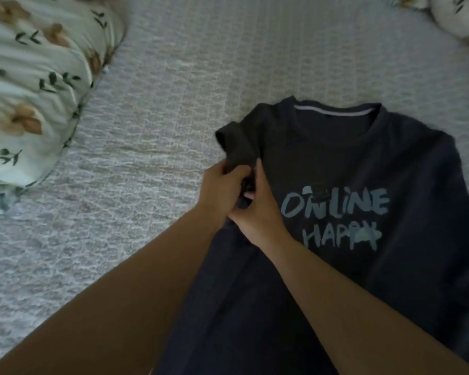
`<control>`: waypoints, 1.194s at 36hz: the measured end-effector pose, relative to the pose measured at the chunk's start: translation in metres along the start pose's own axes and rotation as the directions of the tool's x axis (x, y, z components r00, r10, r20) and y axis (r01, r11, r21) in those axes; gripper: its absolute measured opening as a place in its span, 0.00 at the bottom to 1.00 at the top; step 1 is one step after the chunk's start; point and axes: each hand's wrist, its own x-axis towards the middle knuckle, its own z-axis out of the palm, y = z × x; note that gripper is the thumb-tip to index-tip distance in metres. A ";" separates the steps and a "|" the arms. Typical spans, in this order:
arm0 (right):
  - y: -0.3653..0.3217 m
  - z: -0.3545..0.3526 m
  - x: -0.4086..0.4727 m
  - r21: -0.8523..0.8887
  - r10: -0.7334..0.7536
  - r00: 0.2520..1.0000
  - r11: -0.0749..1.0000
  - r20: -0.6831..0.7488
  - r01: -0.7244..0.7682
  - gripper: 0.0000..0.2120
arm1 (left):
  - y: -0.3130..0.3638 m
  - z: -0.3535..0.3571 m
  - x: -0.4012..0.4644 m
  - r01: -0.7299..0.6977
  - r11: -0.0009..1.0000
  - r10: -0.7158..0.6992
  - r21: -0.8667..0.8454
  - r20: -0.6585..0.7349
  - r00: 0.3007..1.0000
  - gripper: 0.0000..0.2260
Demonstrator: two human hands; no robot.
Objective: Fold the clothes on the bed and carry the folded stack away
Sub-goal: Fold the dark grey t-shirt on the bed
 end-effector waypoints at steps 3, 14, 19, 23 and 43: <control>-0.017 -0.026 0.018 0.025 -0.087 0.972 0.995 -0.218 0.095 0.26 | 0.031 0.025 0.003 -0.227 0.956 0.194 0.184 0.183 0.964 0.07; 0.018 -0.183 0.053 0.393 0.478 0.744 0.866 -0.466 -0.310 0.27 | -0.004 0.068 0.057 -0.435 0.611 0.261 0.662 0.349 0.900 0.21; 0.054 -0.189 0.050 0.314 0.567 0.724 0.823 -0.393 -0.474 0.40 | -0.047 0.086 0.082 -0.300 0.347 0.086 0.889 0.288 0.954 0.31; 0.064 -0.194 0.061 0.210 0.553 0.705 0.829 -0.444 -0.519 0.40 | -0.040 0.099 0.105 -0.271 0.322 0.176 0.907 0.224 0.959 0.36; 0.075 -0.210 0.061 0.431 0.551 0.781 0.806 -0.294 -0.406 0.10 | -0.064 0.117 0.093 -0.382 0.326 0.328 0.864 0.276 0.903 0.27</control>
